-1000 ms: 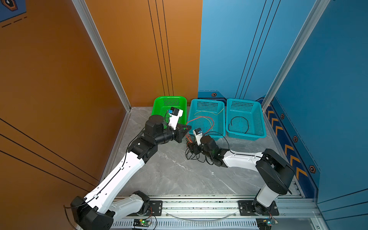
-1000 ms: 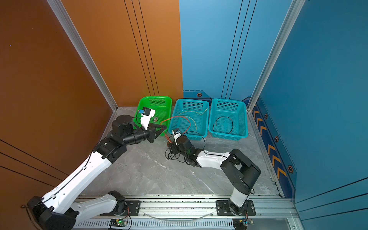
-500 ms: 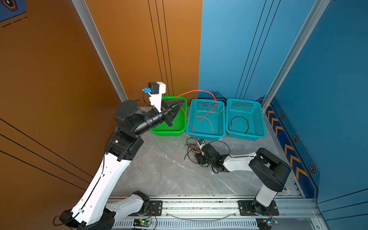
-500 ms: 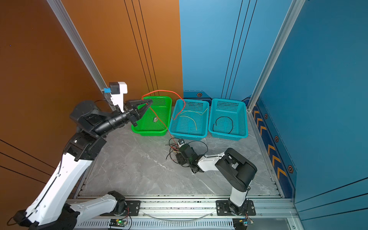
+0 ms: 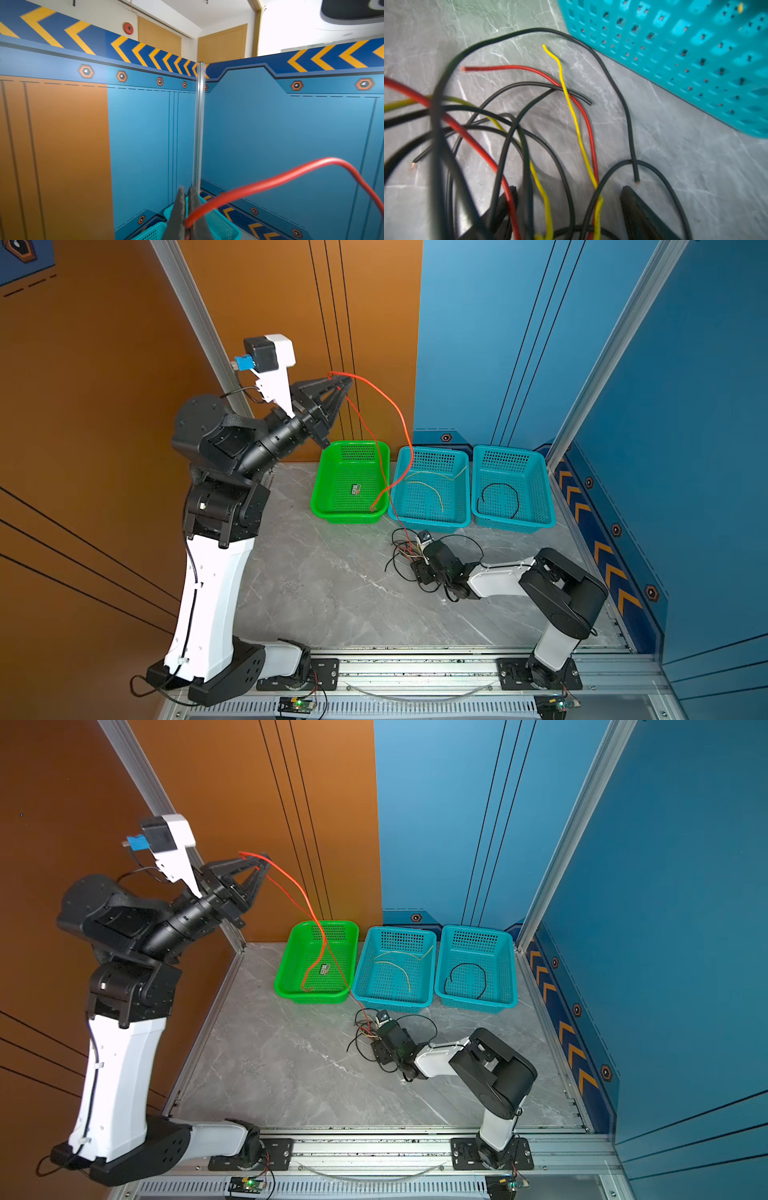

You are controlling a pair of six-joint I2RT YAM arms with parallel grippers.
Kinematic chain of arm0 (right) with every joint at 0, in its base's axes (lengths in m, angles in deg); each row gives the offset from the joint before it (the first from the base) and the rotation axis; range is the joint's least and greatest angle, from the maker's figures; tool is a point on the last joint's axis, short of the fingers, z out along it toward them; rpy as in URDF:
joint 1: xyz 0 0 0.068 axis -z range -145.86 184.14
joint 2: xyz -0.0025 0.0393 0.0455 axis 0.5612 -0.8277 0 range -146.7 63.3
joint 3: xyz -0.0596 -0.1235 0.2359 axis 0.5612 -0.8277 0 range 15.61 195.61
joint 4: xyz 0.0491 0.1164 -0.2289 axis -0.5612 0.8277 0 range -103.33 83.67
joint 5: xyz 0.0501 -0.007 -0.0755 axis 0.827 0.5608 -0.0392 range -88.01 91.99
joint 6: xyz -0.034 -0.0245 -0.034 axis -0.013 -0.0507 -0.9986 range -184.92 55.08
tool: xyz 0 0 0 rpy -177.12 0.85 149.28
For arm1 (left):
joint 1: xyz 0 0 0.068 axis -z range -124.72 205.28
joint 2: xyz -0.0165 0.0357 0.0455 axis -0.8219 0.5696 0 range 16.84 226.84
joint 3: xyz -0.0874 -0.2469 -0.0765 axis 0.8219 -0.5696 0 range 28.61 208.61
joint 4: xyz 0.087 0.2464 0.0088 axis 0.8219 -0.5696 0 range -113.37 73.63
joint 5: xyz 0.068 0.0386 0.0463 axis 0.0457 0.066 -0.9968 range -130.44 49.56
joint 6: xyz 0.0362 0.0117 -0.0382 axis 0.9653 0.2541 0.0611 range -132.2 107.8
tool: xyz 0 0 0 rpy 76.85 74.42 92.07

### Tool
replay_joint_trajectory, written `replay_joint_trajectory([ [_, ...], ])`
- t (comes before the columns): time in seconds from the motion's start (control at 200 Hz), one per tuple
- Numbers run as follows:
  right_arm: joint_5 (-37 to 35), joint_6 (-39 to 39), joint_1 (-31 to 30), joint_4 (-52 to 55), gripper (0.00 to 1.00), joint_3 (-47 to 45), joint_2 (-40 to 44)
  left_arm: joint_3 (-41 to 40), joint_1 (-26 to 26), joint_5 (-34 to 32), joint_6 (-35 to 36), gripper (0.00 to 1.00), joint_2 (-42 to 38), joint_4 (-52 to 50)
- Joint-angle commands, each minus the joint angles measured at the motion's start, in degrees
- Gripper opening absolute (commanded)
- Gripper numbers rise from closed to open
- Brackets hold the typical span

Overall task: Untangle and sort cables by color
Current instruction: Untie the cable, then place the cable into the container.

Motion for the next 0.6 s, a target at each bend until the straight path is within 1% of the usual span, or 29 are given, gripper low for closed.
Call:
replay_joint_trajectory([
  [0.0,-1.2,0.5,0.7,3.1,0.76,-1.8,0.7,6.6,-4.9,1.3,-2.4,0.00,2.6,-0.2],
  [0.115,-1.1,0.7,1.2,3.2,0.75,-2.0,0.8,16.7,-9.9,4.1,-8.5,0.00,8.8,2.0],
  [0.17,-0.9,1.0,1.3,2.9,0.75,-2.3,0.8,21.0,-11.1,4.3,-10.2,0.00,11.3,3.0],
  [0.23,-0.5,1.4,1.4,2.4,0.75,-2.6,0.9,23.8,-12.1,3.9,-11.2,0.00,13.5,4.1],
  [0.295,0.1,1.6,1.6,2.3,0.75,-2.7,1.2,23.7,-13.0,3.2,-12.2,0.00,15.1,7.9],
  [0.486,0.7,1.5,1.8,3.4,0.75,-2.7,3.5,19.7,-13.8,1.5,-11.4,0.00,19.8,13.4],
  [0.596,1.2,1.4,1.9,4.1,0.75,-2.6,4.7,21.4,-13.9,1.2,-11.7,0.00,25.5,15.0],
])
